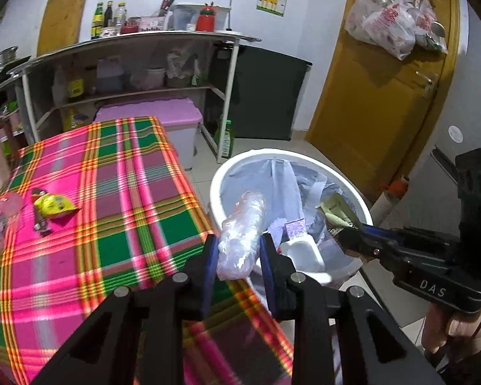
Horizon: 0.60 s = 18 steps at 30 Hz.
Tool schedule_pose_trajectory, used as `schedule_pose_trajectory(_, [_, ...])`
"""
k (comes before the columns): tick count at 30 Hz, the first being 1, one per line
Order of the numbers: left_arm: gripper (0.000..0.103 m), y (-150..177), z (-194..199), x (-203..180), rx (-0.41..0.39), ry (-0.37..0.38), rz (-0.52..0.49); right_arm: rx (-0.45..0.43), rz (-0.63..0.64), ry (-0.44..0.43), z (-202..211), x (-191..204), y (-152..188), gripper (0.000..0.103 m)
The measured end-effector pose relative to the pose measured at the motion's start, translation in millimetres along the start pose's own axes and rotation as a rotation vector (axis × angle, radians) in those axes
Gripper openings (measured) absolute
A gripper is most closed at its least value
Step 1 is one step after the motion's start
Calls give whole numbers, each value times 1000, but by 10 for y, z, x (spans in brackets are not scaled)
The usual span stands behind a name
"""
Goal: Collect trash
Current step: 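Carry the plastic bag and paper strip over the bin with both grippers, then open both grippers to release the bag and paper strip into the bin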
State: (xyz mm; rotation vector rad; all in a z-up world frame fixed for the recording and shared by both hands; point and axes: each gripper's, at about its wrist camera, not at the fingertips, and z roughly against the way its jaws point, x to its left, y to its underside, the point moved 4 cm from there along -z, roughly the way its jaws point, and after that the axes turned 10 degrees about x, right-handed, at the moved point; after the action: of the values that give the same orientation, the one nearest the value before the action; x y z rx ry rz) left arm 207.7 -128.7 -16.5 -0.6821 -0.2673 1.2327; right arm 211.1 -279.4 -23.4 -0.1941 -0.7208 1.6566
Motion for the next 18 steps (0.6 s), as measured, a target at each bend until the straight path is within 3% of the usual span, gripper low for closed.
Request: schedule_pose_trajectory(18, [28, -218, -402, -257, 59, 72, -38, 27, -50, 55, -128, -360, -95, 15])
